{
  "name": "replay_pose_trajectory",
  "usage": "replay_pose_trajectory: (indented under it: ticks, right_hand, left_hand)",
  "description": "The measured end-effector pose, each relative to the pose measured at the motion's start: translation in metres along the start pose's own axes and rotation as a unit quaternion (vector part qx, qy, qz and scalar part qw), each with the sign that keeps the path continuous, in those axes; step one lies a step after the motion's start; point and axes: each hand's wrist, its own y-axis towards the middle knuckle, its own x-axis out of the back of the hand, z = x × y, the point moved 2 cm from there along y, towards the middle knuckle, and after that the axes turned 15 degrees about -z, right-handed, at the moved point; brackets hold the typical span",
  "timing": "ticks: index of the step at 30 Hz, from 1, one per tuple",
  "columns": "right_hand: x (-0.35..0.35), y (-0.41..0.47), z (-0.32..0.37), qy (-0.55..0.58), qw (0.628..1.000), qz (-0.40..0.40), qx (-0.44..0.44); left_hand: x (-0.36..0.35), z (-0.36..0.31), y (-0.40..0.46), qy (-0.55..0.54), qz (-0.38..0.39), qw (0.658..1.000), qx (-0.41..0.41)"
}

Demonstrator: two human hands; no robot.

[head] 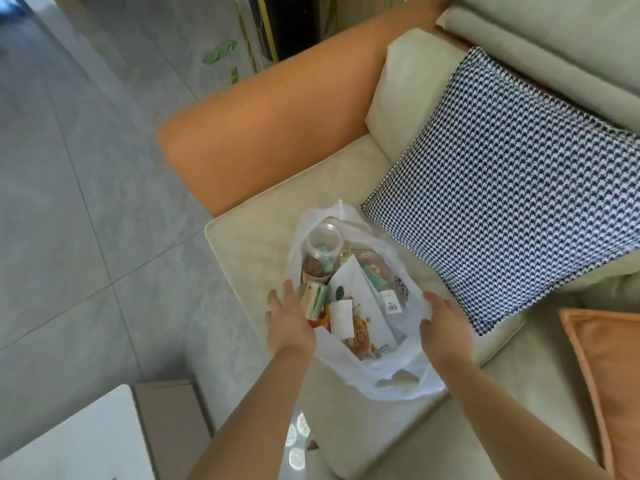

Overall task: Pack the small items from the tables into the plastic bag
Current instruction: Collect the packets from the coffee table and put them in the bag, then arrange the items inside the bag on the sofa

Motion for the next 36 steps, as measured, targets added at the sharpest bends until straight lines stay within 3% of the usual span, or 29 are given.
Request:
replay_pose_trajectory:
  ticks: [7,13,23,30,36]
  right_hand:
    - [0.003,-0.014,0.008,-0.025,0.993,0.058,0.099]
    - [0.008,-0.023,0.006,-0.076,0.986,0.069,0.132]
    - [0.018,-0.065,0.027,-0.133,0.944,0.088,0.289]
    - [0.009,-0.126,0.048,-0.184,0.886,0.137,0.402]
    - [-0.016,-0.188,0.068,-0.215,0.827,0.167,0.492]
  left_hand:
    - [0.009,0.005,-0.026,0.006,0.045,0.998,0.035]
    - [0.021,0.023,-0.043,0.033,0.020,0.999,0.035]
    - [0.034,0.018,-0.094,-0.021,0.032,0.999,0.018]
    - [0.051,0.060,-0.138,0.052,0.072,0.995,0.052]
    - [0.070,0.133,-0.179,-0.002,0.083,0.986,0.146]
